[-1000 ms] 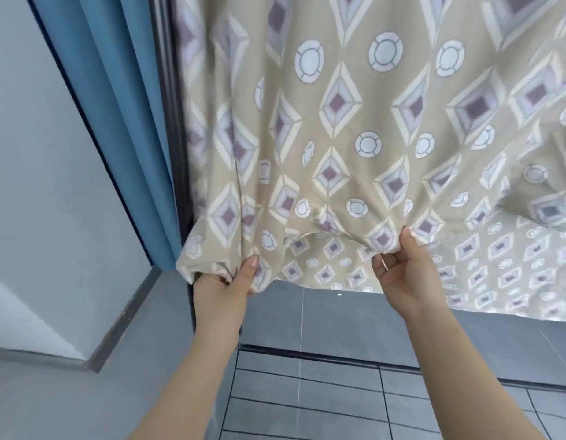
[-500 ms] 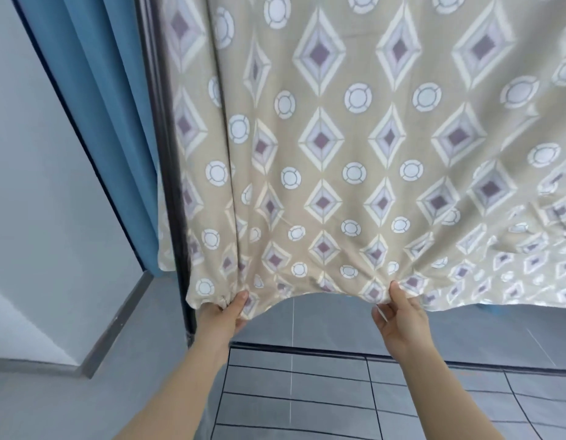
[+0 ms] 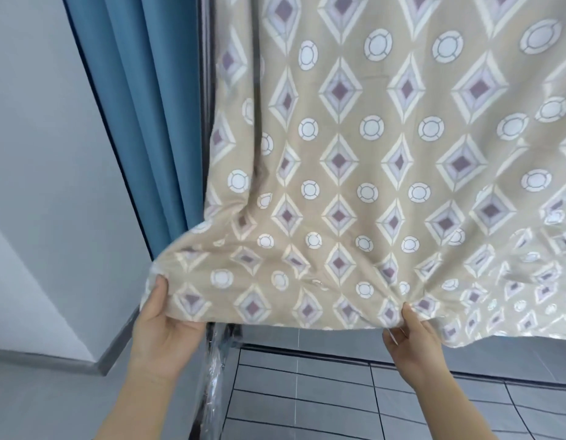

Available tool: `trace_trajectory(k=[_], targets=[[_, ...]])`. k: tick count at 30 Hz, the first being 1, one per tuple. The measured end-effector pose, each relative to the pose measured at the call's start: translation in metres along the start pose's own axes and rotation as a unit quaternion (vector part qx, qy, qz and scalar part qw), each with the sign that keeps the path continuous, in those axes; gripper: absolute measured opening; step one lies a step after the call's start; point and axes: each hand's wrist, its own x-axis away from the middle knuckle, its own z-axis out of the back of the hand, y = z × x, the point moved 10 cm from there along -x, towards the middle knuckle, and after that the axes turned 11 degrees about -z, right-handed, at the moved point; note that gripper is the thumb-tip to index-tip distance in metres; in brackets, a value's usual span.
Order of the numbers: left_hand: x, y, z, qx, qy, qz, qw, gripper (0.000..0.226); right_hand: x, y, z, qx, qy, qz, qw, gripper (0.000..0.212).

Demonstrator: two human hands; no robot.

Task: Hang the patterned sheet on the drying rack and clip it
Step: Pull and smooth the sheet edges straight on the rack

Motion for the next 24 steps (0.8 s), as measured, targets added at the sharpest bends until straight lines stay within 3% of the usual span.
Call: trace_trajectory(k=[3, 4, 5, 6, 8, 10, 11, 13, 15, 16, 19, 24], targets=[[0.003, -0.019, 0.024, 0.057, 0.018, 0.039, 0.997, 0.038, 0.009, 0.008, -0.002, -0.009, -0.013, -0.005, 1.000, 0.014], [0.005, -0.021, 0.032, 0.022, 0.025, 0.034, 0.999, 0.052, 0.012, 0.010, -0.003, -0.010, -0.016, -0.006, 1.000, 0.014], [0.008, -0.021, 0.025, 0.055, -0.005, 0.046, 0.997, 0.063, 0.014, 0.011, -0.003, -0.009, -0.017, -0.007, 1.000, 0.014], [0.009, -0.014, 0.016, 0.084, -0.018, 0.054, 0.995, 0.058, 0.014, 0.011, -0.003, -0.008, -0.017, -0.007, 1.000, 0.013], [0.006, 0.025, 0.023, -0.039, 0.018, -0.005, 0.999, 0.046, 0.015, 0.013, -0.001, -0.007, -0.015, -0.009, 1.000, 0.013], [0.005, 0.034, 0.019, 0.012, -0.041, -0.025, 0.999, 0.054, 0.016, 0.016, 0.001, -0.011, -0.015, -0.011, 1.000, 0.013], [0.005, 0.029, 0.025, 0.031, -0.026, -0.004, 0.999, 0.055, 0.017, 0.018, 0.000, -0.014, -0.017, -0.011, 1.000, 0.013], [-0.003, 0.019, 0.040, -0.046, 0.037, -0.035, 0.998, 0.051, 0.020, 0.019, -0.002, -0.022, -0.021, -0.009, 0.999, 0.013], [-0.007, -0.005, 0.063, -0.002, 0.107, 0.013, 0.994, 0.039, 0.021, 0.019, -0.002, -0.028, -0.023, -0.008, 0.999, 0.012], [-0.008, 0.000, 0.070, -0.038, 0.148, -0.023, 0.988, 0.032, 0.020, 0.019, -0.002, -0.029, -0.024, -0.010, 0.999, 0.011], [-0.011, -0.002, 0.054, -0.057, 0.143, 0.003, 0.988, 0.015, 0.015, 0.022, -0.001, -0.039, -0.027, -0.023, 0.999, 0.008], [-0.025, 0.009, 0.071, -0.179, 0.178, 0.007, 0.968, 0.013, 0.004, 0.016, -0.006, -0.047, 0.001, -0.043, 0.998, 0.006]])
